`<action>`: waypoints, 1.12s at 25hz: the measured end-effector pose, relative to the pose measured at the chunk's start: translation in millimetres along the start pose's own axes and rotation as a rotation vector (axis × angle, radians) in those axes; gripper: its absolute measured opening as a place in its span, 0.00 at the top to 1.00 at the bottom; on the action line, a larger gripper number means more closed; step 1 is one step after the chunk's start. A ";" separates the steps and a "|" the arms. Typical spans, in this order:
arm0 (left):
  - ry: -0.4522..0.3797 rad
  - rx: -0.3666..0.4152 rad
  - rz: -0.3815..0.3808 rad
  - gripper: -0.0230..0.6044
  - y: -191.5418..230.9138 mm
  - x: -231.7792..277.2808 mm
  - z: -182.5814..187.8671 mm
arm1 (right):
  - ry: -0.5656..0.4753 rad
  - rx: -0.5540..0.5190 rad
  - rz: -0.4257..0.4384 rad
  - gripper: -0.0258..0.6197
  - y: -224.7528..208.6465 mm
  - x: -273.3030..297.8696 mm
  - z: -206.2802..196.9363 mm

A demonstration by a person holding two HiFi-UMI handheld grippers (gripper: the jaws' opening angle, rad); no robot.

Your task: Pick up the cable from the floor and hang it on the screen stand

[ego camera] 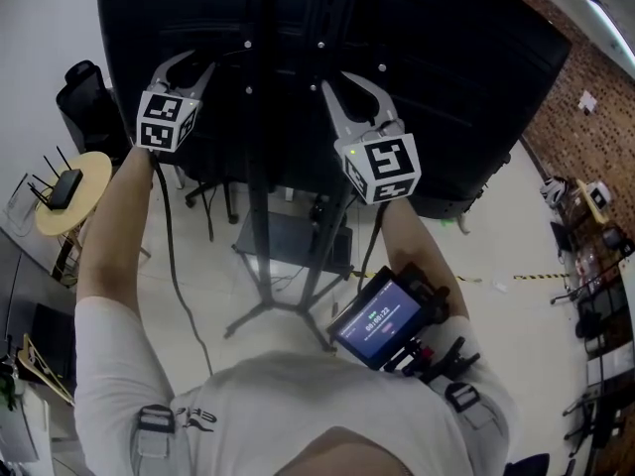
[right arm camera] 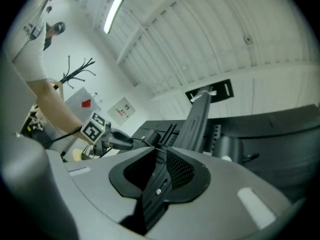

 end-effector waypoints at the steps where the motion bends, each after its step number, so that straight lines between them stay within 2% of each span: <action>1: -0.001 0.001 -0.008 0.76 0.5 0.2 1.8 | 0.011 -0.046 0.013 0.83 5.3 8.9 4.5; 7: 0.003 -0.009 -0.085 0.96 -0.5 5.7 9.6 | 0.115 -0.289 0.038 0.80 22.5 57.7 10.4; 11: -0.003 -0.043 -0.123 0.96 1.4 8.9 12.0 | 0.222 -0.384 0.050 0.78 28.9 82.8 -4.6; 17: -0.056 -0.059 -0.224 0.96 1.2 0.0 24.4 | 0.306 -0.599 -0.018 0.82 31.1 94.3 -12.3; 22: -0.150 -0.129 -0.286 0.96 3.8 -6.9 48.6 | 0.255 -0.633 -0.080 0.89 26.9 94.2 2.4; 25: -0.150 -0.170 -0.261 0.96 16.1 5.2 61.5 | 0.246 -0.623 -0.111 0.89 20.0 102.7 10.4; 28: -0.103 -0.224 -0.207 0.96 28.3 22.2 65.9 | 0.248 -0.599 -0.143 0.90 14.6 110.5 17.7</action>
Point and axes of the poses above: the fingertips, and each gripper's own axes: x forward along the fingers, y to its left, z out of its top, the point moved 4 cm from there along -x, backward along the fingers, and after that the axes turned 1 degree about -x, right-handed, at the moved point
